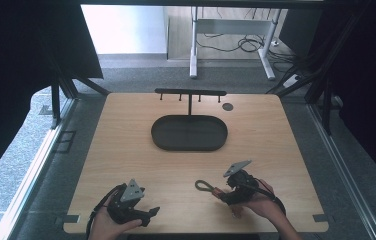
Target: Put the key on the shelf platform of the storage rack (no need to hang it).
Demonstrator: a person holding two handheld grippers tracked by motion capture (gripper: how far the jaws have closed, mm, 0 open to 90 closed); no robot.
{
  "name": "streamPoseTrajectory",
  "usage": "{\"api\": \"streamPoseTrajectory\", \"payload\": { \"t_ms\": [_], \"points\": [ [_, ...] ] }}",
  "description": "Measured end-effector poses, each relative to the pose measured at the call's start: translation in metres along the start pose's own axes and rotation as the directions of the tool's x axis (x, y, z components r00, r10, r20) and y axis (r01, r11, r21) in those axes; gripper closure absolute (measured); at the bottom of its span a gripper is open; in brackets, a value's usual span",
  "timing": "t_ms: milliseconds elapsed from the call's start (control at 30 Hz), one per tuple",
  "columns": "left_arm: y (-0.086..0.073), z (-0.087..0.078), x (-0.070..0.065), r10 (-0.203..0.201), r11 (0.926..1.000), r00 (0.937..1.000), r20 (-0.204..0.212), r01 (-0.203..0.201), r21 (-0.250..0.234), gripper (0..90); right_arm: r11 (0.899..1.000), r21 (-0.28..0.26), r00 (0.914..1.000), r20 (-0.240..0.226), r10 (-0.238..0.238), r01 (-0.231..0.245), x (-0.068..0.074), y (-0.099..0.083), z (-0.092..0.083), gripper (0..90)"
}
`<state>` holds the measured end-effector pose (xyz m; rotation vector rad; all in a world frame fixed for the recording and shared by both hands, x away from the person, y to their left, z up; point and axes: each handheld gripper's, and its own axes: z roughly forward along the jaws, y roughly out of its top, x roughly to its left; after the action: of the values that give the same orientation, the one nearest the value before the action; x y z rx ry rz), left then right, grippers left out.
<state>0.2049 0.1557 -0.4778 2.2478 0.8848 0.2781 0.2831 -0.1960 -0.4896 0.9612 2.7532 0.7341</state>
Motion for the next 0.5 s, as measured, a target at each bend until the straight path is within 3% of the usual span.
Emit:
{"api": "streamPoseTrajectory", "payload": {
  "t_ms": [500],
  "points": [
    [0.0, 0.001, 0.0, 0.0, 1.0, 1.0, -0.001, 0.0, 0.004, 21.5, 0.999, 0.033, 0.9991, -0.023, -0.035, 0.036, 0.009, 0.004, 0.013, 43.3]
  ]
}}
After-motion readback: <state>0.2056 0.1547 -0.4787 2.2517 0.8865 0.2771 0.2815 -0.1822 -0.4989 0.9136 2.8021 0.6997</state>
